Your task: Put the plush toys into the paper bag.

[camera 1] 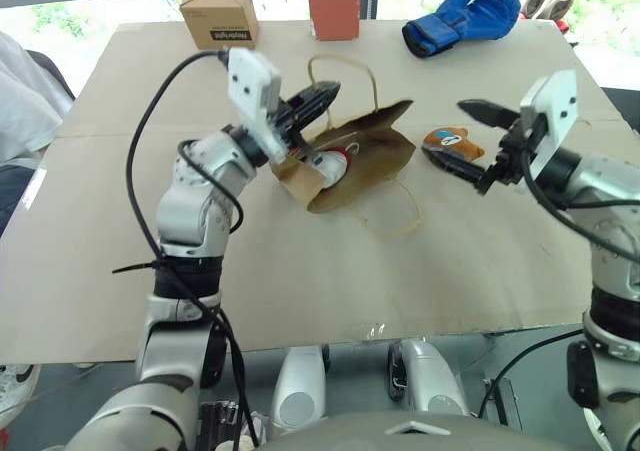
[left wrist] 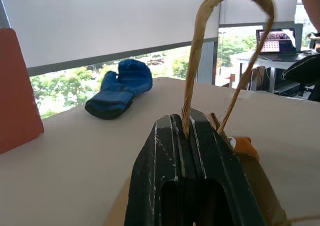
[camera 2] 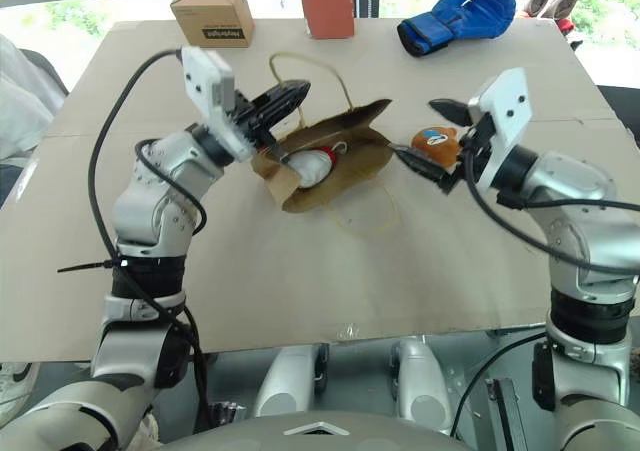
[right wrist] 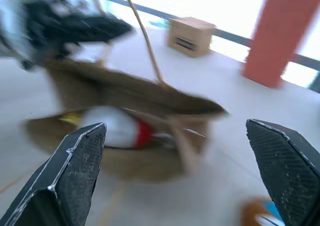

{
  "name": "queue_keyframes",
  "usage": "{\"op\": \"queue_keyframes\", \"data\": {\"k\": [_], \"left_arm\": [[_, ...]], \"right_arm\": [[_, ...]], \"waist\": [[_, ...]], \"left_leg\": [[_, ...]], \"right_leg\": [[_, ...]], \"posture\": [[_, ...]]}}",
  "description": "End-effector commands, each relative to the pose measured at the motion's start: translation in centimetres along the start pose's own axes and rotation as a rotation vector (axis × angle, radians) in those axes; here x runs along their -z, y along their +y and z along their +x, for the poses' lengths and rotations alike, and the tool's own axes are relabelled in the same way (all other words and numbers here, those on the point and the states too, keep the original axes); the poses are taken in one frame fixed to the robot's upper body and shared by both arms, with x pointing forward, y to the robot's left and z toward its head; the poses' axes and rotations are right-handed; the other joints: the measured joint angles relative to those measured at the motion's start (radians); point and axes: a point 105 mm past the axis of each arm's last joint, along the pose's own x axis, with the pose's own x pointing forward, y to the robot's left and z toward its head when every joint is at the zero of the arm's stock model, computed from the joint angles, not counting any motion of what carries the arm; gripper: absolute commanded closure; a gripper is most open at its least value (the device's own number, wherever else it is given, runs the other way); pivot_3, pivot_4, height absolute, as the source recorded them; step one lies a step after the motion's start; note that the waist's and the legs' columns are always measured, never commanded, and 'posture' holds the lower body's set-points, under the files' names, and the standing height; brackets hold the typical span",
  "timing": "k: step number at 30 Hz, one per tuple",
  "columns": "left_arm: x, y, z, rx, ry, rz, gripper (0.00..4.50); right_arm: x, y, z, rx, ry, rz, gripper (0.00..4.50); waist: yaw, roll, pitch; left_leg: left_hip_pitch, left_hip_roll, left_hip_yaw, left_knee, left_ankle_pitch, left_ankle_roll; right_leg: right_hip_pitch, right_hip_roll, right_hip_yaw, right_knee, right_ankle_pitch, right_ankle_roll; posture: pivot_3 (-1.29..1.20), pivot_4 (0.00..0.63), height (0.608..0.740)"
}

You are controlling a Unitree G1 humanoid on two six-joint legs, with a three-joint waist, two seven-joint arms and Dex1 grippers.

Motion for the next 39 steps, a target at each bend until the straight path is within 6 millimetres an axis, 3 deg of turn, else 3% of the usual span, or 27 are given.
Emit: {"op": "queue_keyframes", "data": {"k": [1, 3, 8, 10, 13, 16, 20, 25, 27, 30, 34, 39], "left_arm": [[-1.2, 0.5, 0.8, -0.024, 0.004, 0.015, 4.50], [-1.2, 0.5, 1.0, -0.028, 0.012, 0.021, 4.50], [-1.0, -0.2, 1.6, -0.018, 0.009, 0.029, 4.50], [-0.8, -0.5, 1.8, -0.016, 0.009, 0.034, 4.50], [-0.5, -0.6, 1.5, -0.022, 0.014, 0.028, 4.50], [-0.4, -0.6, 1.2, -0.031, 0.011, 0.010, 4.50], [-0.3, -0.4, 1.1, -0.038, 0.004, -0.018, 4.50], [-0.3, -0.8, 1.7, -0.008, -0.009, -0.043, 4.50], [-0.5, -1.1, 2.0, 0.014, -0.025, -0.056, 4.50], [-1.3, -2.0, 2.6, 0.064, -0.062, -0.068, 4.50], [-1.9, -2.7, 2.8, 0.113, -0.086, -0.073, 4.50], [-2.0, -4.2, 2.5, 0.171, -0.096, -0.080, 4.50]], "right_arm": [[3.6, -4.6, 1.4, 0.221, 0.221, -0.126, 0.14], [5.5, -5.3, 3.3, 0.242, 0.269, -0.002, 0.14], [9.9, -5.7, 6.1, 0.232, 0.417, 0.041, 0.14], [11.1, -5.6, 6.5, 0.222, 0.450, 0.052, 0.66], [10.8, -5.7, 6.3, 0.207, 0.425, 0.042, 1.75], [9.4, -6.4, 5.1, 0.231, 0.366, -0.003, 2.91], [5.4, -5.9, 1.8, 0.212, 0.204, -0.003, 4.41], [0.9, -2.8, -1.5, 0.124, 0.083, -0.024, 4.48], [-0.5, -1.2, -1.5, 0.062, 0.054, -0.024, 4.48], [-1.8, 1.1, 0.1, -0.020, 0.049, -0.048, 4.48], [0.1, 3.0, 3.8, -0.111, 0.159, -0.120, 4.48], [2.9, 2.9, 8.1, -0.122, 0.276, -0.256, 4.48]], "waist": [[-0.009, 0.000, 0.000], [-0.019, 0.000, 0.000], [-0.028, 0.001, 0.000], [-0.023, 0.001, 0.000], [-0.020, 0.001, 0.000], [-0.020, 0.001, 0.000], [-0.008, 0.001, 0.001], [-0.002, 0.001, 0.001], [-0.005, 0.002, 0.001], [-0.005, 0.002, 0.001], [-0.006, 0.001, 0.001], [0.001, 0.002, 0.001]], "left_leg": [[0.001, 0.000, 0.001, 0.000, 0.000, 0.000], [0.001, 0.000, 0.001, -0.002, 0.000, 0.000], [0.000, 0.000, 0.000, -0.005, 0.000, 0.000], [-0.001, 0.000, 0.001, -0.005, 0.000, 0.000], [-0.002, 0.000, 0.001, -0.005, 0.000, 0.000], [-0.001, 0.000, 0.001, -0.004, 0.000, 0.000], [-0.002, 0.000, 0.000, -0.004, 0.000, 0.000], [0.000, 0.000, 0.001, -0.004, 0.000, 0.000], [0.000, 0.000, 0.001, -0.004, 0.000, 0.000], [0.000, 0.000, 0.000, -0.003, 0.000, 0.000], [0.000, 0.000, 0.001, -0.001, 0.000, 0.000], [-0.001, 0.000, 0.001, -0.001, 0.000, 0.000]], "right_leg": [[0.000, 0.000, 0.001, 0.001, 0.000, 0.000], [-0.001, 0.000, 0.001, 0.001, 0.000, 0.000], [-0.002, 0.002, 0.003, 0.000, 0.003, -0.001], [-0.002, 0.002, 0.003, -0.001, 0.003, -0.001], [-0.002, 0.002, 0.003, -0.003, 0.003, 0.000], [-0.002, 0.002, 0.003, -0.002, 0.003, 0.000], [-0.002, 0.002, 0.003, -0.002, 0.003, 0.000], [-0.002, 0.002, 0.004, -0.001, 0.003, 0.000], [-0.002, 0.003, 0.004, -0.001, 0.003, 0.000], [-0.002, 0.003, 0.004, -0.001, 0.001, 0.003], [-0.002, 0.003, 0.005, 0.000, 0.000, 0.000], [-0.002, 0.003, 0.005, -0.001, 0.003, -0.001]], "posture": [[0.00, 0.150, 0.714], [0.00, 0.150, 0.714], [0.00, 0.150, 0.714], [0.00, 0.150, 0.714], [0.00, 0.150, 0.714], [0.00, 0.150, 0.714], [0.00, 0.150, 0.714], [0.00, 0.150, 0.714], [0.00, 0.150, 0.714], [0.00, 0.150, 0.714], [0.00, 0.150, 0.714], [0.00, 0.150, 0.714]]}}
